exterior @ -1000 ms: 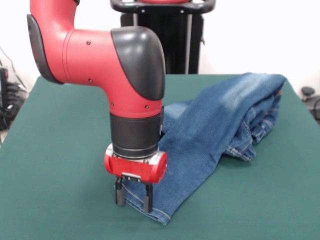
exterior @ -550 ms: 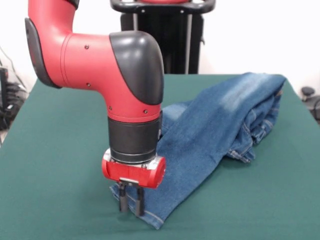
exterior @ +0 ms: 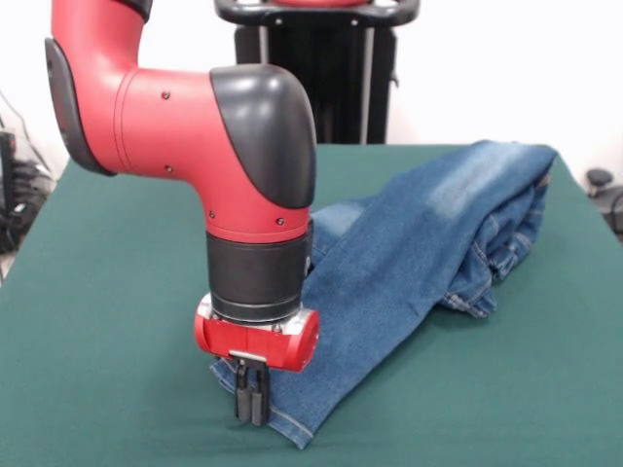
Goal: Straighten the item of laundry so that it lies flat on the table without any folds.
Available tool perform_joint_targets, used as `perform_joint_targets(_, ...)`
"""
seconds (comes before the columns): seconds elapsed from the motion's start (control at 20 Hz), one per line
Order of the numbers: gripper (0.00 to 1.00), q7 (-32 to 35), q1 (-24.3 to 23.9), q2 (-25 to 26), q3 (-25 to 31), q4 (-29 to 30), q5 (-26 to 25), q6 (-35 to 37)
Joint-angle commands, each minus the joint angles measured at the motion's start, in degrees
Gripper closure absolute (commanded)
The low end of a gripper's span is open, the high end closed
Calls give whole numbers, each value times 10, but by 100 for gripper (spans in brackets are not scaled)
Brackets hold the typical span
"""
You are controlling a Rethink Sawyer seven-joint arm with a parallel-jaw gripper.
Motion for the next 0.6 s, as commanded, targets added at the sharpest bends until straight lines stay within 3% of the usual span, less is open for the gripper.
perform_joint_targets(0.05,100,10,24,68,64,10,-19,-18)
perform_joint_targets(0.25,100,12,24,60,64,17,-16,-11)
perform_joint_targets(0.6,100,23,36,-10,42,61,-20,2)
